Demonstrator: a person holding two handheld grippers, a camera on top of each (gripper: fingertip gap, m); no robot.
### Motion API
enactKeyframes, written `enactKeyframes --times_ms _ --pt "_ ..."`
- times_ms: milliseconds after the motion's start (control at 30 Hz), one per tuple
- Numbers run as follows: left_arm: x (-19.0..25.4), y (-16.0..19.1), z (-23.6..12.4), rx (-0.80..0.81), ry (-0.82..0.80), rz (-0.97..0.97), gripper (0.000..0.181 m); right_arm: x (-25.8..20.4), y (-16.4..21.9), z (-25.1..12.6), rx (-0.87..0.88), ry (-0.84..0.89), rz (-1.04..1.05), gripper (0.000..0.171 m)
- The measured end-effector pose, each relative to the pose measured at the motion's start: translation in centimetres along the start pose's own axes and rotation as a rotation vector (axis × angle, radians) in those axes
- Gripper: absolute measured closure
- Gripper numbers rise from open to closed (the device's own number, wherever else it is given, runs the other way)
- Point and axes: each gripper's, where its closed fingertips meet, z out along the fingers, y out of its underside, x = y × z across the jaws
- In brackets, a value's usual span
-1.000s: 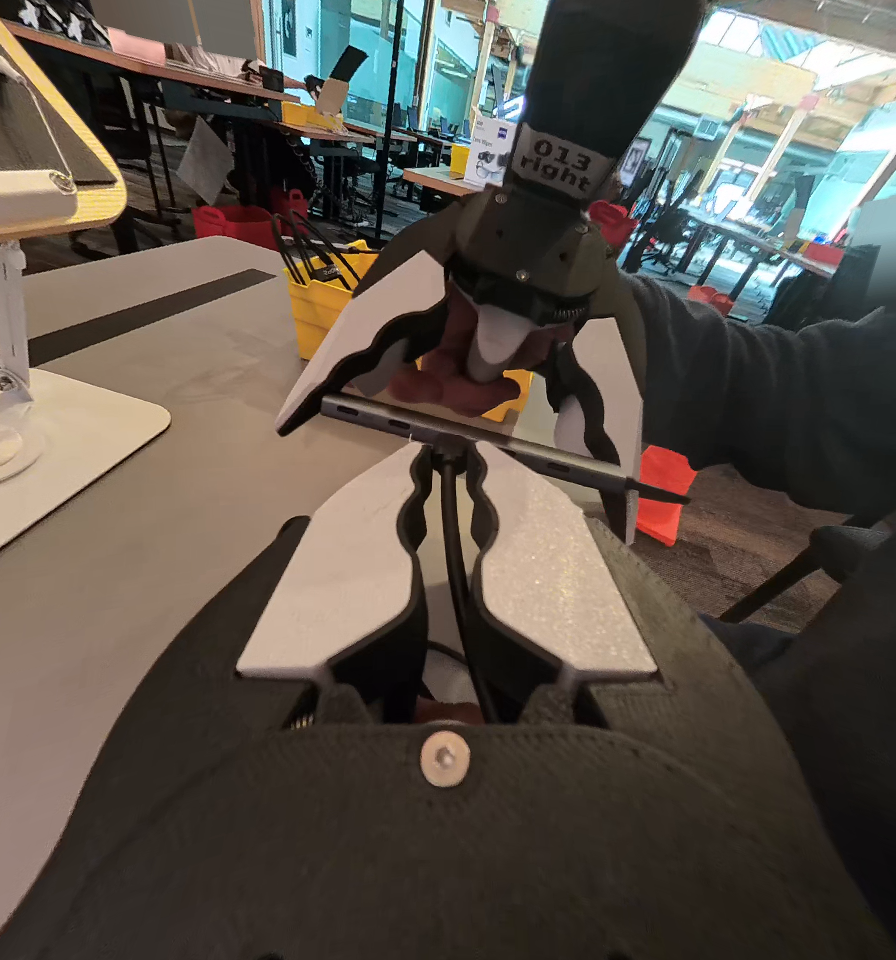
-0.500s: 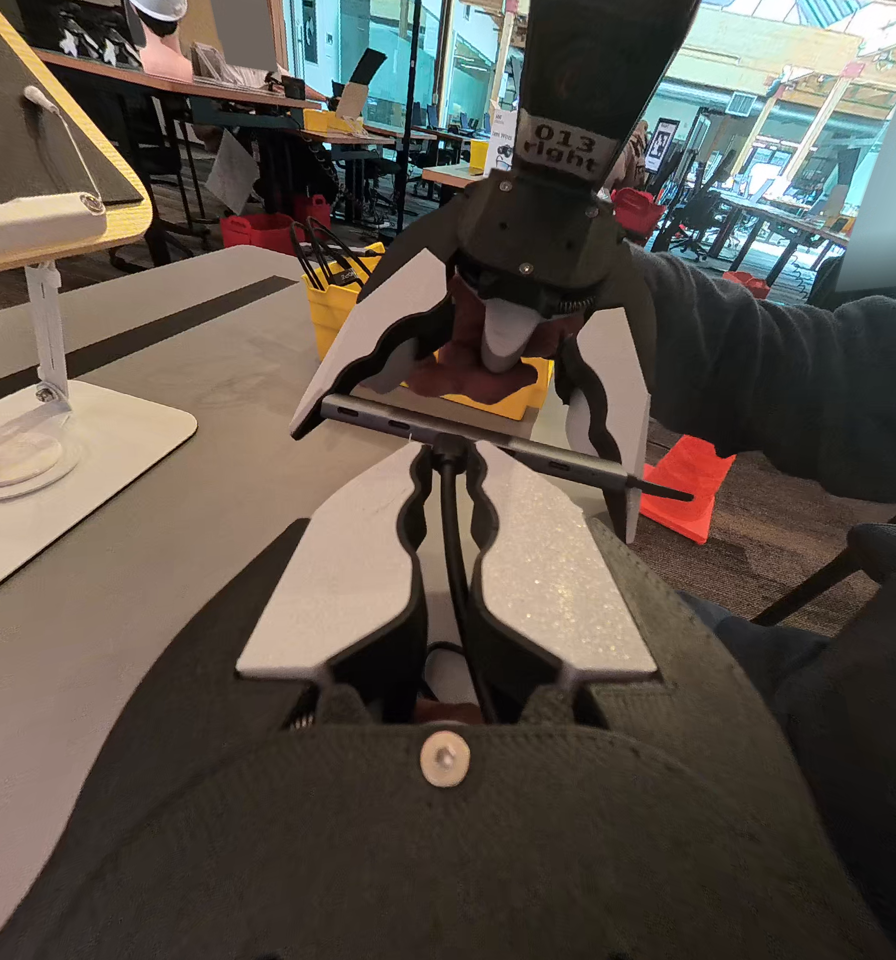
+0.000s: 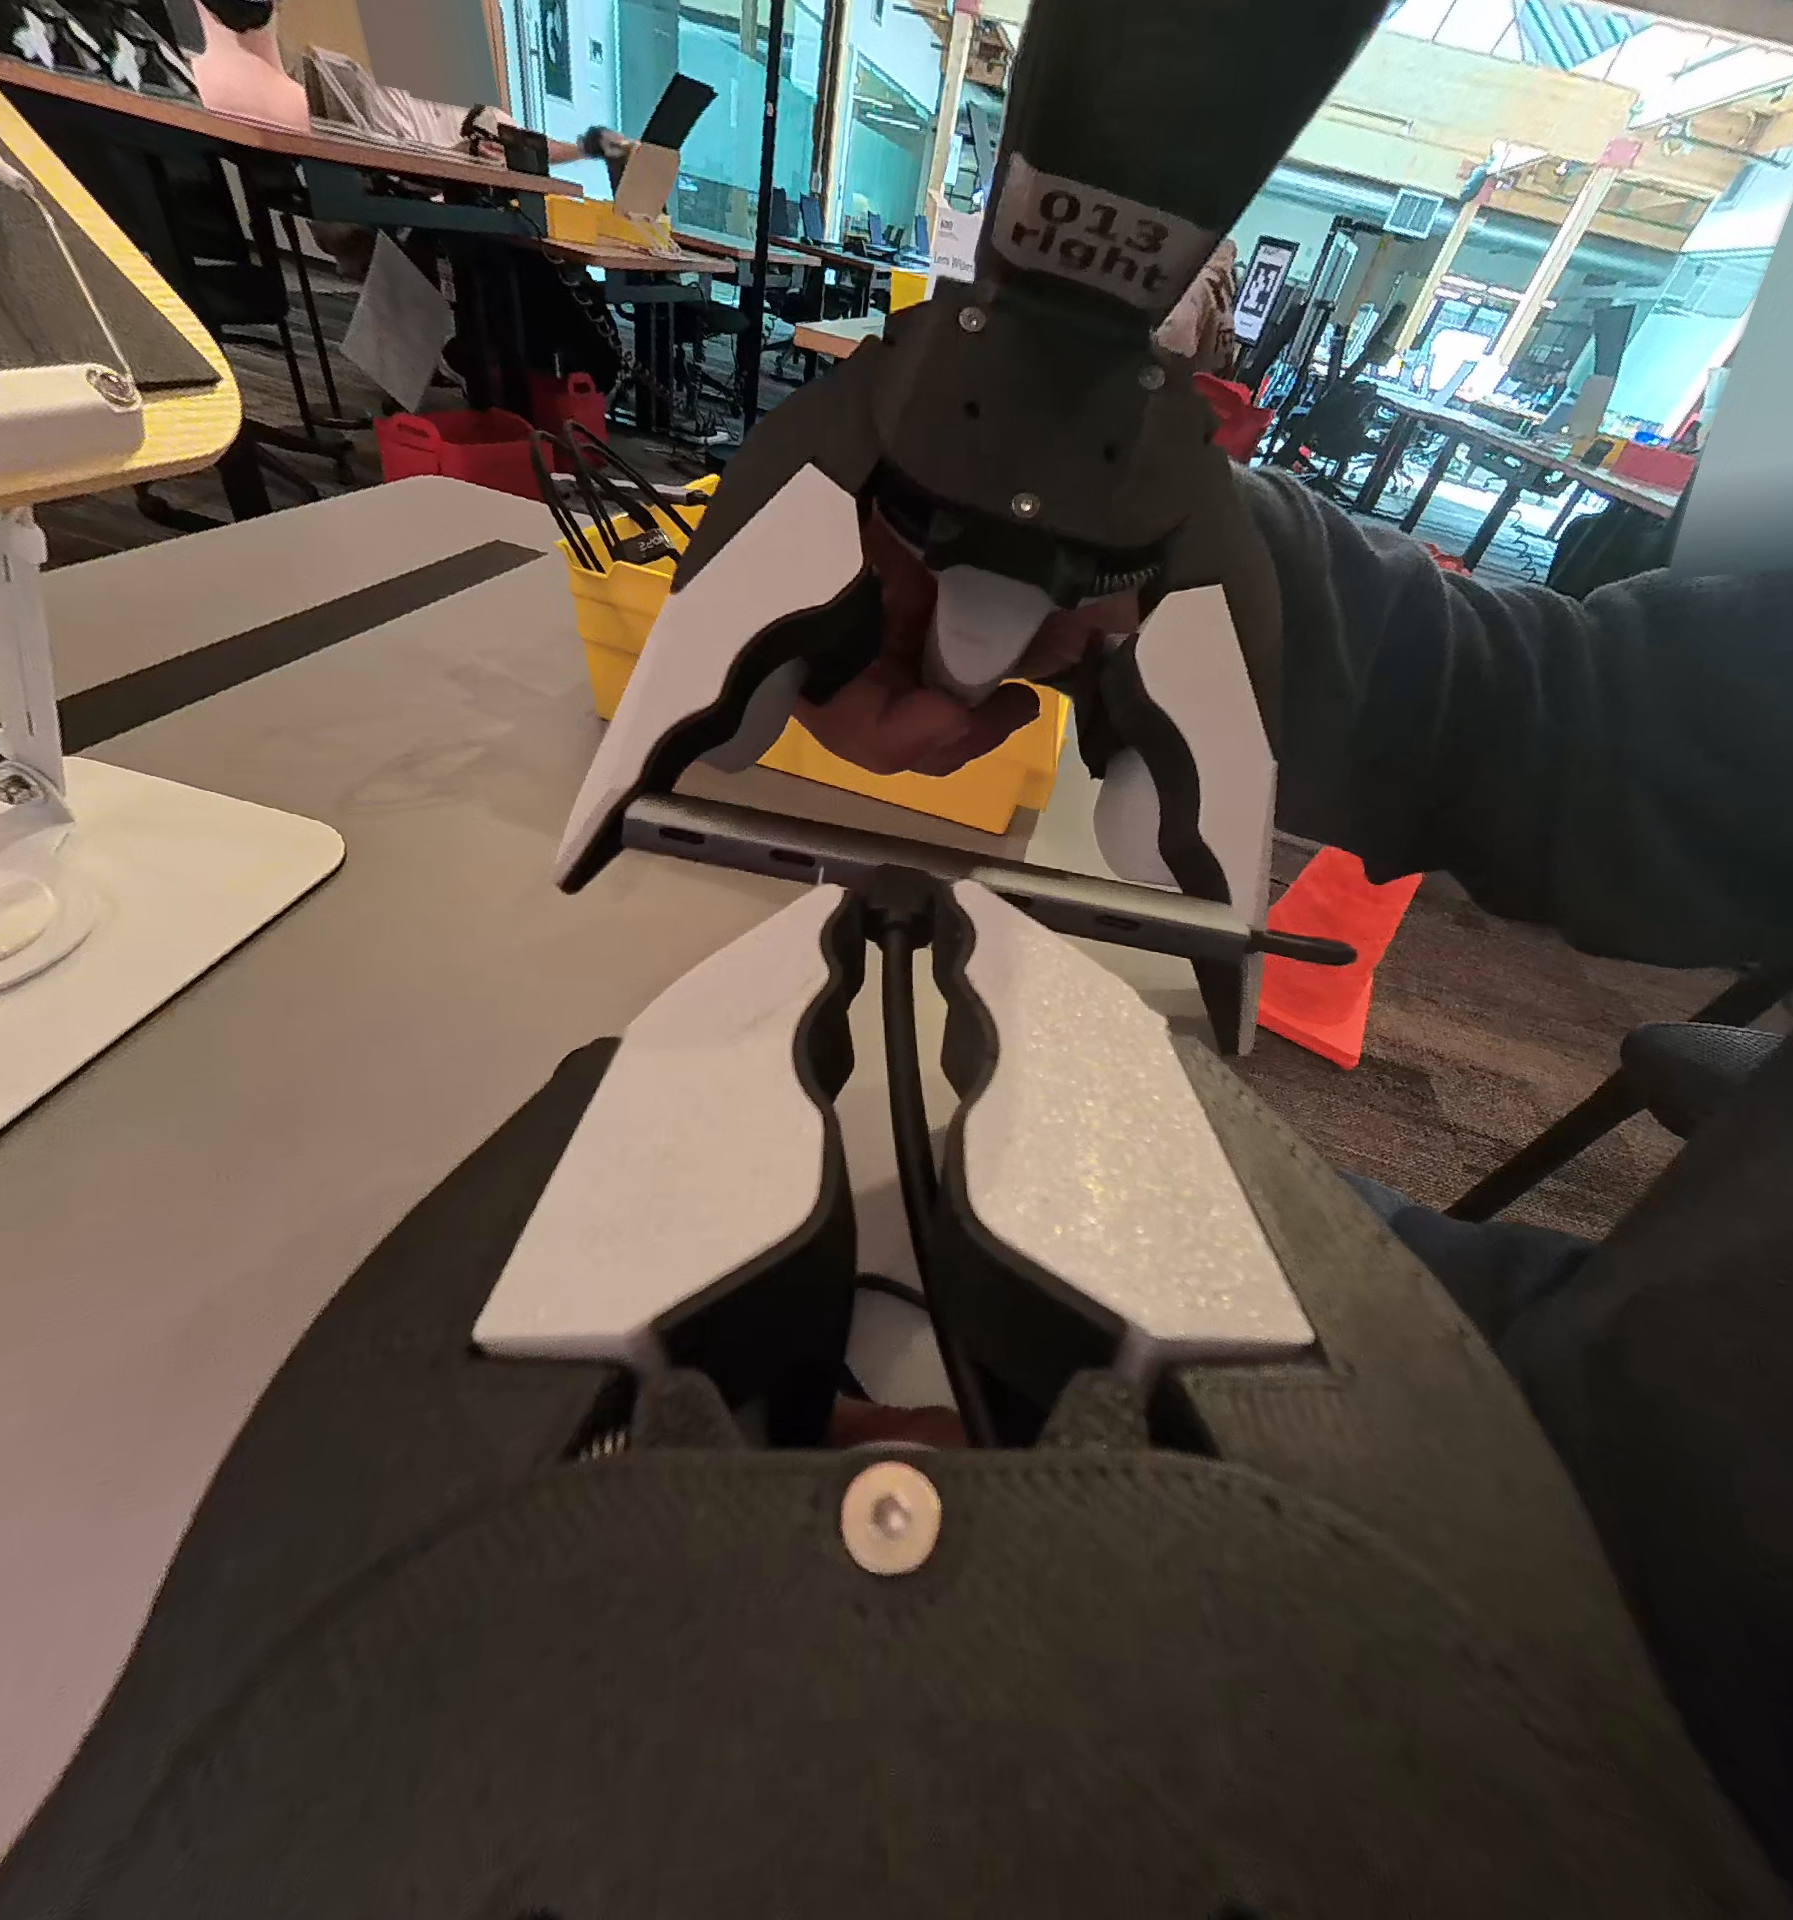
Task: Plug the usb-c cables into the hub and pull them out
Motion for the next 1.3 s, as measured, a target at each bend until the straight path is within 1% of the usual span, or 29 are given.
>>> enactKeyframes --times_ms 100,300,533,600,733,867,1033,1100,1167,1300 --pt "-0.2 0.1 -0.1 -0.011 0.000 -0.003 0.168 0.1 0.1 0.2 -0.014 0.002 -0.007 0.027" --pt "-0.2 -0.1 -0.3 -0.002 0.004 -0.005 0.168 0.2 -0.3 0.1 0.011 -0.002 -0.003 0.026" --pt "-0.5 -0.3 -0.3 -0.011 -0.008 0.016 0.168 0.6 -0.4 -0.1 0.043 0.031 0.007 0.026" --pt "-0.8 -1.0 -0.6 0.021 -0.025 0.009 0.159 0.8 0.2 -0.1 0.023 0.044 0.006 0.026" --pt "-1.7 -1.9 -1.5 0.033 -0.063 0.020 0.153 1.0 0.8 -0.2 0.024 0.058 0.026 0.026" --pt "-2.7 -0.8 -1.7 -0.045 -0.120 0.062 0.157 1.0 2.1 0.1 -0.020 0.081 0.028 0.026" --pt "-4.4 0.2 -2.4 -0.103 -0.200 0.061 0.157 1.3 5.6 0.5 -0.100 0.097 0.077 0.025" --pt "-5.1 0.6 -2.8 -0.156 -0.246 0.090 0.155 1.3 6.8 0.7 -0.116 0.102 0.097 0.025" --pt "-5.4 1.4 -3.0 -0.226 -0.272 0.111 0.151 1.4 8.0 1.0 -0.142 0.110 0.113 0.026" --pt "-5.3 4.6 -2.5 -0.390 -0.265 0.074 0.134 1.6 10.0 1.5 -0.178 0.130 0.140 0.026"
